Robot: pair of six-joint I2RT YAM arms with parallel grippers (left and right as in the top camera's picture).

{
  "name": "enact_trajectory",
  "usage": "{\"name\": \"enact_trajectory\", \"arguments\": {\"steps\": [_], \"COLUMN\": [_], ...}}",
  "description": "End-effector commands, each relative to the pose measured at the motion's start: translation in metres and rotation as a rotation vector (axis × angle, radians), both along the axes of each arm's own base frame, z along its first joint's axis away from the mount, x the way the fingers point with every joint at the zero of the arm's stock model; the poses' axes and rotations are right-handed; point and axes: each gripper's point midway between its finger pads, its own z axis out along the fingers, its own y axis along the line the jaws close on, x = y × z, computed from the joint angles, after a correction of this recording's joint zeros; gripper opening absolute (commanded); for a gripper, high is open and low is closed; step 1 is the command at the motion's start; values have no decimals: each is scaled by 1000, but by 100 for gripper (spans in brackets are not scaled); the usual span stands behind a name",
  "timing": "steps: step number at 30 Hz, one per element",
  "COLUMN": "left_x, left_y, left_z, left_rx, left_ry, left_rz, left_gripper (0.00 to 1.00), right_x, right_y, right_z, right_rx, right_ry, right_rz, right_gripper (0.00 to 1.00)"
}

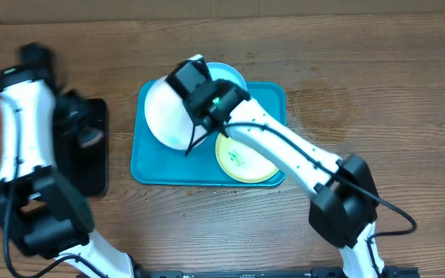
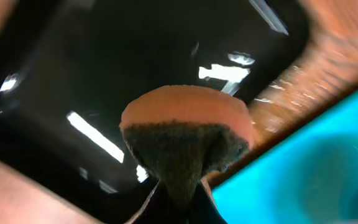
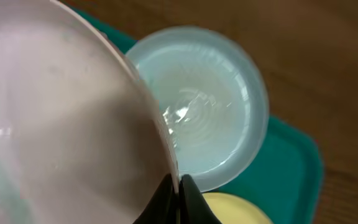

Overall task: Clean dirty plates on tray and stack at the side
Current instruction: 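Lift the white plate with the right gripper and place it right of the tray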

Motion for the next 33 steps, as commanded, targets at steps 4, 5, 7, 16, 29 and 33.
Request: {"name": "enact_trajectory", "arguments": {"steps": [4,5,7,16,29,33], "left_x": [-16,-17,-19,-19,-18,-17], "left_y": [25,28,31,33,31,31], "left_z": [16,16,16,16,16,16], "left_rx": [-67,-74,-88,-89,-90,-90], "left_ry": [-51,-56,-64,-67,-70,-70], "left_rz": [102,114,130,134,127,127], "left_gripper": [4,4,4,5,4,4], "right_x": [-8,-11,-18,-45,-32,-38], "right_y": [1,5,13,43,44,65], "right_z": [77,82,93,125,112,43], "right_rx": [-353,-381,-425,-652,-414,-259], "right_ry": [-356,-381,-436,-561,-529,-216], "right_rz": [43,57,67,196,119,420], "right_gripper": [4,4,4,4,4,4]}}
